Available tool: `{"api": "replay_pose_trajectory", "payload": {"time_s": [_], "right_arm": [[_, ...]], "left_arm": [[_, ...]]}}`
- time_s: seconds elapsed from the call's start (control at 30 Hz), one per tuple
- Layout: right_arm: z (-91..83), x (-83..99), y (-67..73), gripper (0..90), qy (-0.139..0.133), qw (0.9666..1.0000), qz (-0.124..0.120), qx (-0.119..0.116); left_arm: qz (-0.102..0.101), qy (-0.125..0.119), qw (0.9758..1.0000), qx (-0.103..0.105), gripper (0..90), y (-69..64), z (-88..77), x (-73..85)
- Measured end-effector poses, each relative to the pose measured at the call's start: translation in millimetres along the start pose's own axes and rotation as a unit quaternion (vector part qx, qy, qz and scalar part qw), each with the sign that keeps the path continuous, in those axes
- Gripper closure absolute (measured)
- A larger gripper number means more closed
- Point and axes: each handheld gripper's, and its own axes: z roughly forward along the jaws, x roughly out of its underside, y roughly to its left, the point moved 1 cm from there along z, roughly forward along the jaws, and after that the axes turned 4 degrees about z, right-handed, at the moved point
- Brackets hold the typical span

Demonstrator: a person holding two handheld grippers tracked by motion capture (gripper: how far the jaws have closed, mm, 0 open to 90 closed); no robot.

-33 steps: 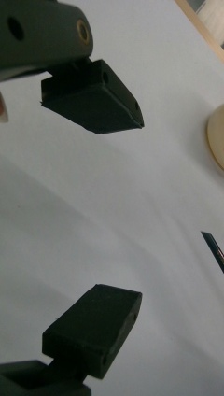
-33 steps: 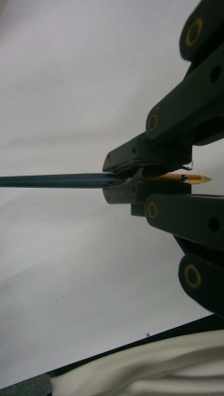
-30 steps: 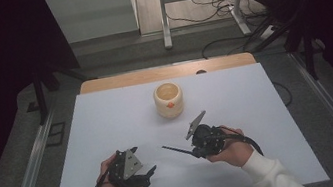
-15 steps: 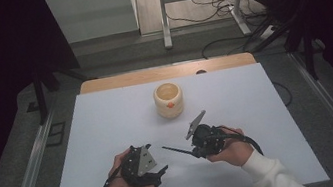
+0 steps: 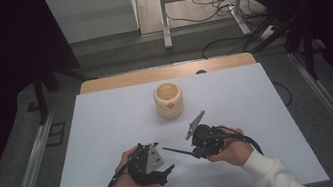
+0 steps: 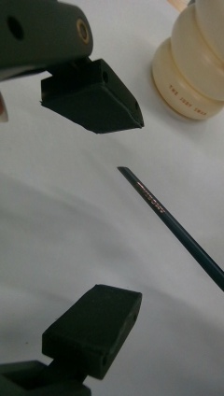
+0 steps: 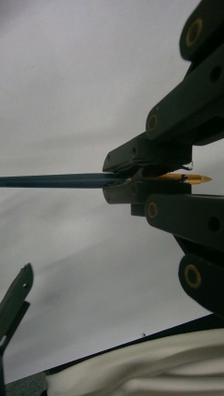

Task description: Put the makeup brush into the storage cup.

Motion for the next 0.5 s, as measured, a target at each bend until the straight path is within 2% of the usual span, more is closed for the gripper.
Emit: {"api": "replay_pose_trajectory", "payload": {"time_s": [0.3,0.5], "right_arm": [[-1.3,-0.1,-0.7,84.7,-0.002,1.0,0.0,-0.001],[-1.4,0.0,-1.1,84.7,-0.002,1.0,-0.002,-0.005]], "left_arm": [[0.014,-0.008,0.9998,0.009,16.6,-0.1,6.7,-12.1],[0.035,-0.006,0.9992,0.019,17.5,-4.2,13.8,-18.0]]}}
